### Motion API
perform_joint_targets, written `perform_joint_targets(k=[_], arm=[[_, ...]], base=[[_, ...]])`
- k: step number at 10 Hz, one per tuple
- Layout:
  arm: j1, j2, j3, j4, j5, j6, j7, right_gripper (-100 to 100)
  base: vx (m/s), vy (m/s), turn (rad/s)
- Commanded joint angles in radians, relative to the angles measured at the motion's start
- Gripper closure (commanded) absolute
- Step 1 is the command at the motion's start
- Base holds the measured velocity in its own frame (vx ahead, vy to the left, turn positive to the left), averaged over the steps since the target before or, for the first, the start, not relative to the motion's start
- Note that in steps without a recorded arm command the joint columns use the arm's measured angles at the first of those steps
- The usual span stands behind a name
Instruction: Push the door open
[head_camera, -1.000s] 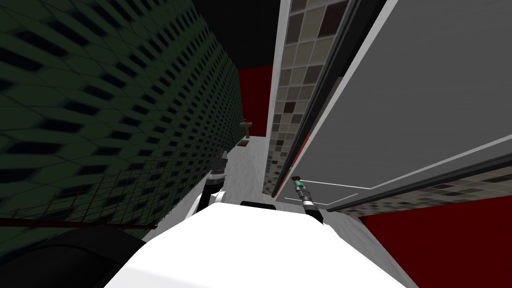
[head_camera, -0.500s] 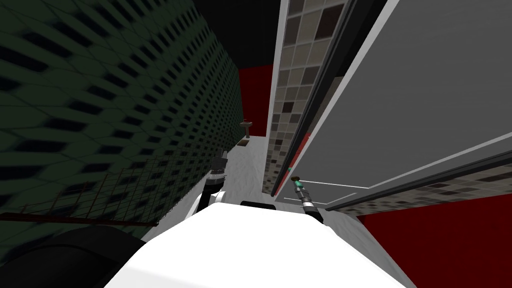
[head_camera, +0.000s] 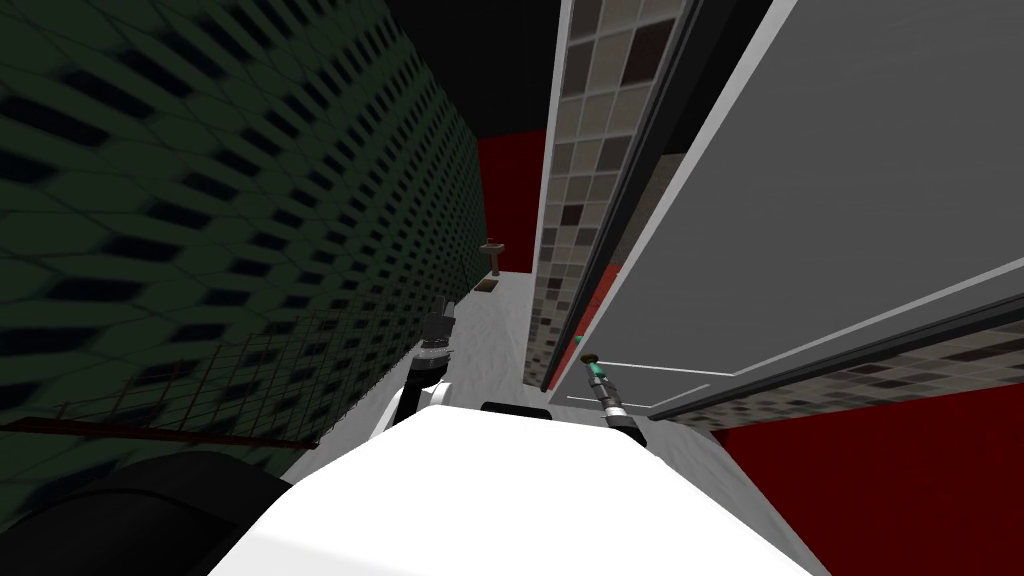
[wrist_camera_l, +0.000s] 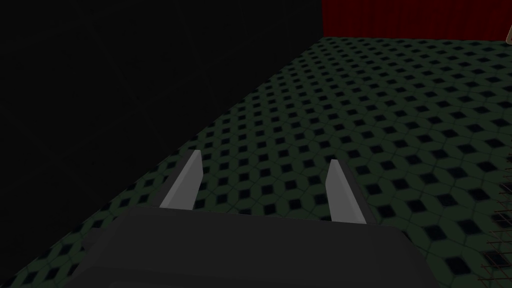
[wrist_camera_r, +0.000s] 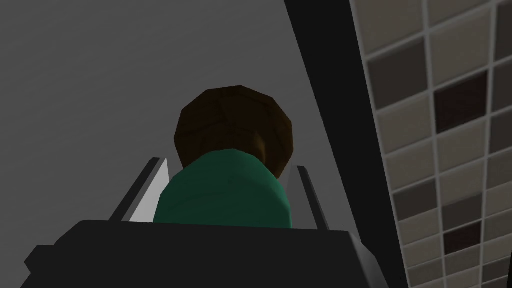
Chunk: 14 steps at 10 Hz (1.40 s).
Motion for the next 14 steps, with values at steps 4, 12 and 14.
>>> perform_joint_targets(k=[4, 12, 14], arm=[[0.026, -0.008, 0.027, -0.013, -0.012, -0.015, -0.125, 100], [0.072, -0.017, 0.086, -0.041, -0.028, -0.041, -0.318, 100], [0.081, -0.019, 0.098, -0.047, -0.031, -0.047, -0.370, 100]], base=[[-0.022, -0.029, 0.007], [-0.021, -0.032, 0.005], [-0.019, -0.034, 0.008]])
